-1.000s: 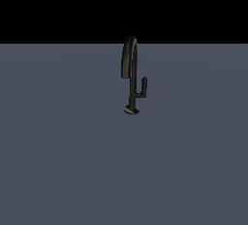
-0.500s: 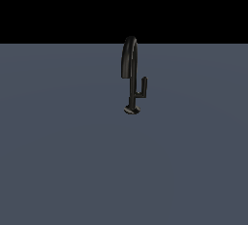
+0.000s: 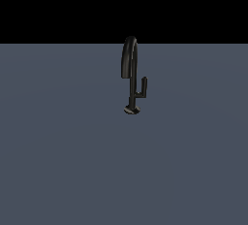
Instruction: Turn on the faucet by rotating a designated handle.
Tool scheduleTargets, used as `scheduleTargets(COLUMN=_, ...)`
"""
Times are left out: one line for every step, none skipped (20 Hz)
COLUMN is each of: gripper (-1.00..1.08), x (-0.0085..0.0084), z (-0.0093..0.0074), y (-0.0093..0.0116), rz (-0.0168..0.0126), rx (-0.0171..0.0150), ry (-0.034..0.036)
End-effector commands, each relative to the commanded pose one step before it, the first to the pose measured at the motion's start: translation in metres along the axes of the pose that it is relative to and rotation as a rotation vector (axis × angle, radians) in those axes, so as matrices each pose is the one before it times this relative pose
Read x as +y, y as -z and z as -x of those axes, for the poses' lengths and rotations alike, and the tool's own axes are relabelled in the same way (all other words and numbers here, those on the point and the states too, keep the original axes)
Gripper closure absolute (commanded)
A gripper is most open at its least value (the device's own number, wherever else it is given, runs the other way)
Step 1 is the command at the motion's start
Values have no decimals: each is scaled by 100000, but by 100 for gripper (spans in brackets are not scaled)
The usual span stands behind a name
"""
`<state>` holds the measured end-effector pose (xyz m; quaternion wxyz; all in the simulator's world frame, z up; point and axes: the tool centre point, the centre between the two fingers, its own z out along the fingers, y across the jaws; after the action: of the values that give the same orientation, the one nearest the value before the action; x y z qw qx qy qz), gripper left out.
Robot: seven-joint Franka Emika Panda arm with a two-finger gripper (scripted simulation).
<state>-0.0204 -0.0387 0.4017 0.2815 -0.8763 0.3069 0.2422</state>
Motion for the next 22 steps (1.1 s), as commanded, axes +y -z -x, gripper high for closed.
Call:
scheduleTargets(gripper=108, x=-255, z=-1792, y=-116, rz=-4243, rx=-3769, ry=-4244)
scheduleTargets(gripper=108, x=-106, z=-718, y=-45, rz=-1703, rx=-1516, ry=-1724)
scheduleTargets(gripper=108, x=-107, z=-725, y=-45, rz=-1722, rx=-1534, ry=-1743)
scheduleTargets(gripper=108, x=-107, z=-733, y=-45, rz=-1742, rx=-1553, ry=-1763)
scheduleTargets(gripper=108, x=-109, z=-740, y=-45, rz=-1763, rx=-1571, ry=-1784)
scheduleTargets(gripper=108, x=-110, z=-749, y=-45, rz=-1786, rx=-1592, ry=-1807)
scheduleTargets(gripper=108, x=-111, z=-758, y=-45, rz=-1811, rx=-1614, ry=-1832)
scheduleTargets(gripper=108, x=-112, z=-768, y=-45, rz=-1836, rx=-1636, ry=-1858)
scheduleTargets(gripper=108, x=-114, z=-778, y=-45, rz=-1864, rx=-1660, ry=-1886)
scheduleTargets(gripper=108, x=-116, z=-789, y=-45, rz=-1893, rx=-1686, ry=-1917)
scheduleTargets(gripper=108, x=-117, z=-801, y=-45, rz=-1925, rx=-1713, ry=-1950)
scheduleTargets(gripper=108, x=-119, z=-814, y=-46, rz=-1958, rx=-1742, ry=-1985)
scheduleTargets(gripper=108, x=-122, z=-828, y=-46, rz=-1994, rx=-1773, ry=-2023)
scheduleTargets(gripper=108, x=-124, z=-843, y=-47, rz=-2032, rx=-1805, ry=-2062)
scheduleTargets(gripper=108, x=-127, z=-859, y=-48, rz=-2072, rx=-1839, ry=-2105)
scheduleTargets(gripper=108, x=-130, z=-876, y=-49, rz=-2116, rx=-1875, ry=-2151)
scheduleTargets(gripper=108, x=-133, z=-895, y=-50, rz=-2163, rx=-1914, ry=-2201)
scheduleTargets(gripper=108, x=-136, z=-915, y=-51, rz=-2212, rx=-1955, ry=-2254)
scheduleTargets(gripper=108, x=-139, z=-938, y=-53, rz=-2267, rx=-1999, ry=-2312)
scheduleTargets(gripper=108, x=-143, z=-962, y=-57, rz=-2324, rx=-2046, ry=-2374)
scheduleTargets(gripper=108, x=-146, z=-980, y=-60, rz=-2369, rx=-2081, ry=-2423)
scheduleTargets(gripper=108, x=-147, z=-984, y=-62, rz=-2376, rx=-2082, ry=-2434)
